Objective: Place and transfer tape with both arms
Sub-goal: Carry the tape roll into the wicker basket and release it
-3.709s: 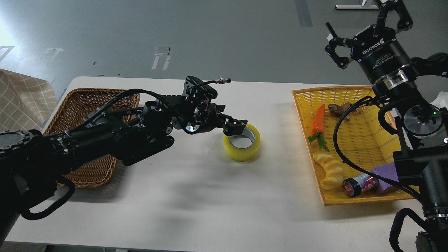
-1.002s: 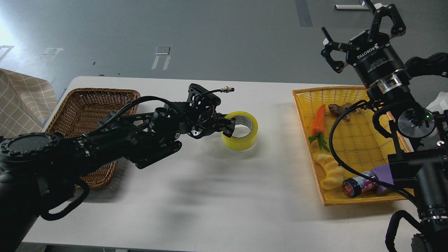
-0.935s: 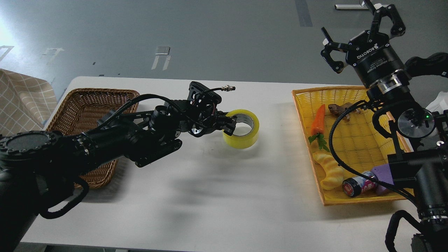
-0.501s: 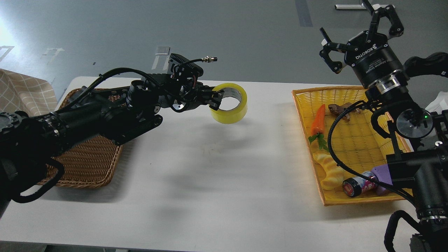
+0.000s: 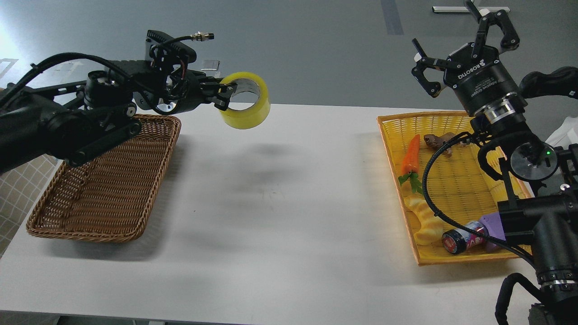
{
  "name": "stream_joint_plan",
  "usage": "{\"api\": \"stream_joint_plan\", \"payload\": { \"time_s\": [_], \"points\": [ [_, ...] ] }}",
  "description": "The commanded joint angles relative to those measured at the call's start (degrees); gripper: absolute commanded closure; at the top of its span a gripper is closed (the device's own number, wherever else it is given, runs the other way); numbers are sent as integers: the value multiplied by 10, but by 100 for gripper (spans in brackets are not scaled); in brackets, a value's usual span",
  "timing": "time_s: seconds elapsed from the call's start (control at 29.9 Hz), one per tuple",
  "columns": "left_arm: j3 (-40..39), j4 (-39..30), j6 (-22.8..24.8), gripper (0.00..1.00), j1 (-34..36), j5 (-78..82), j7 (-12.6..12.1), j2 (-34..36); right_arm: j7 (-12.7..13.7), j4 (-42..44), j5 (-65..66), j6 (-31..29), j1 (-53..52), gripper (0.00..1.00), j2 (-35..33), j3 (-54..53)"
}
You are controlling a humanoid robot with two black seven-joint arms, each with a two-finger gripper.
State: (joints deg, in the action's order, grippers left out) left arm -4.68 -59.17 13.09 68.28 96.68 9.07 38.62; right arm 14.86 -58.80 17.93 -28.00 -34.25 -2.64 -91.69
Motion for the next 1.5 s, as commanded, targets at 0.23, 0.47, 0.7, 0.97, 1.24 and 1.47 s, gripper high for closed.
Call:
{"api": "stream_joint_plan", "payload": {
  "time_s": [0.23, 0.47, 0.7, 0.97, 1.24, 1.47],
  "points": [
    [4, -7, -3, 100, -9, 0, 37, 102, 0, 0, 0, 0, 3, 1, 1, 3],
    [6, 0, -3, 100, -13, 0, 50, 147, 0, 1, 0, 0, 5, 1, 5, 5],
    [13, 6, -6, 100, -47, 0, 65, 183, 0, 8, 0, 0, 7, 1, 11, 5],
    [13, 34, -41, 100, -121, 0, 79, 189, 0, 8, 0, 0, 8, 1, 12, 5],
    [12, 90, -74, 100, -182, -2, 102, 179, 0, 8, 0, 0, 12, 1, 12, 7],
    [11, 107, -97, 100, -220, -3, 108, 177, 0, 9, 0, 0, 17, 1, 17, 7]
  ]
}}
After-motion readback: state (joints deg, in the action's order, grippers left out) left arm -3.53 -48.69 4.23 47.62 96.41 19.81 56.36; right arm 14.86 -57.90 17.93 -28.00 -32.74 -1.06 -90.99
